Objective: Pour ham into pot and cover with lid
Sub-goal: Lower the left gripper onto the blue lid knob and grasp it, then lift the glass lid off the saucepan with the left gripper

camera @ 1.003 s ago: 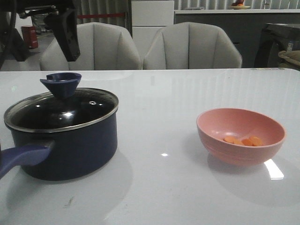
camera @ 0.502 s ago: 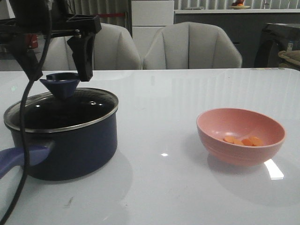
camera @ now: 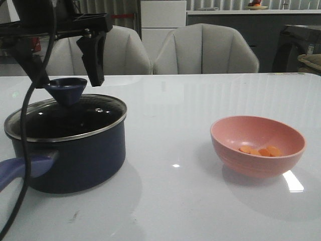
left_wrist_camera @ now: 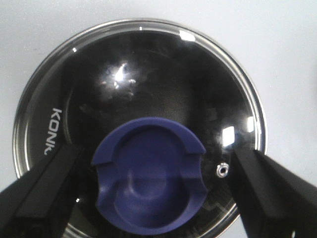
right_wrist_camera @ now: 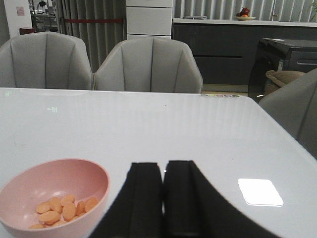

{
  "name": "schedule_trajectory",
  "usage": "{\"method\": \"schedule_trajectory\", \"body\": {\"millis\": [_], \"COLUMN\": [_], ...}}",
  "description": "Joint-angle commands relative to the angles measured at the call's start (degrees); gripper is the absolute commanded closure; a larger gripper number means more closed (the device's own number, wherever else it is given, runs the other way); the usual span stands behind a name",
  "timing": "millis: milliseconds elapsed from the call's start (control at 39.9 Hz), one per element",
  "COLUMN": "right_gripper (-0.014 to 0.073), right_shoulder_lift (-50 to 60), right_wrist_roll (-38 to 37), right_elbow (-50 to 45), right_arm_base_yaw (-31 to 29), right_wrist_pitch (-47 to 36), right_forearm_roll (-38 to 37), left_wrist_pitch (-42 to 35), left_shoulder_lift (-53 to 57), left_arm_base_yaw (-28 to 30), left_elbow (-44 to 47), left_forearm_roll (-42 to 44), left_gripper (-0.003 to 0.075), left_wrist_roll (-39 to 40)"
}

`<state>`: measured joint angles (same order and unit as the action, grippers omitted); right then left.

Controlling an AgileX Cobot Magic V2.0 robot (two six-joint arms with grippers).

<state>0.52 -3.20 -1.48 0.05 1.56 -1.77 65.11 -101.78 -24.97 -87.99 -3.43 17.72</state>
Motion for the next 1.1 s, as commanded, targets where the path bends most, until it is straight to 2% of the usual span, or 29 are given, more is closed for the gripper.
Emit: {"method": "schedule_trajectory", "body": {"millis": [0,552,702,903,1079], "right_gripper": [0.0437,0.0437,0.0437,0.0437,0.0437], "right_shoulder_lift": [1.1,1.1,1.1,1.1,1.1], "right_wrist_roll": [0.0,0.0,0.0,0.0,0.0], "right_elbow": [-0.6,-0.6,-0.6,-0.6,-0.6], "right_arm_base_yaw": [-0.2,-0.2,-0.2,-0.2,-0.2], "right_wrist_pitch": [-4.3,-4.3,-4.3,-4.3,-4.3], "right_forearm_roll": [-0.6,-0.6,-0.6,-0.6,-0.6], "left_wrist_pitch": [-0.4,1.2,1.2,1.2,1.2], "left_shoulder_lift": [1.8,-1.3,-1.3,-1.3,-1.3], "left_arm_base_yaw": [-0.4,-1.3,-1.3,-1.3,-1.3], "left_elbow": [-1.7,-1.7,-1.7,-1.7,-2.0], "left_forearm_roll": [-0.6,-0.3,-0.3,-0.3,-0.3], "left_gripper": [0.0101,0.0117,0.019,0.0356,0.0452], "left_wrist_roll": [1.1,1.1,1.1,1.0,0.1]}}
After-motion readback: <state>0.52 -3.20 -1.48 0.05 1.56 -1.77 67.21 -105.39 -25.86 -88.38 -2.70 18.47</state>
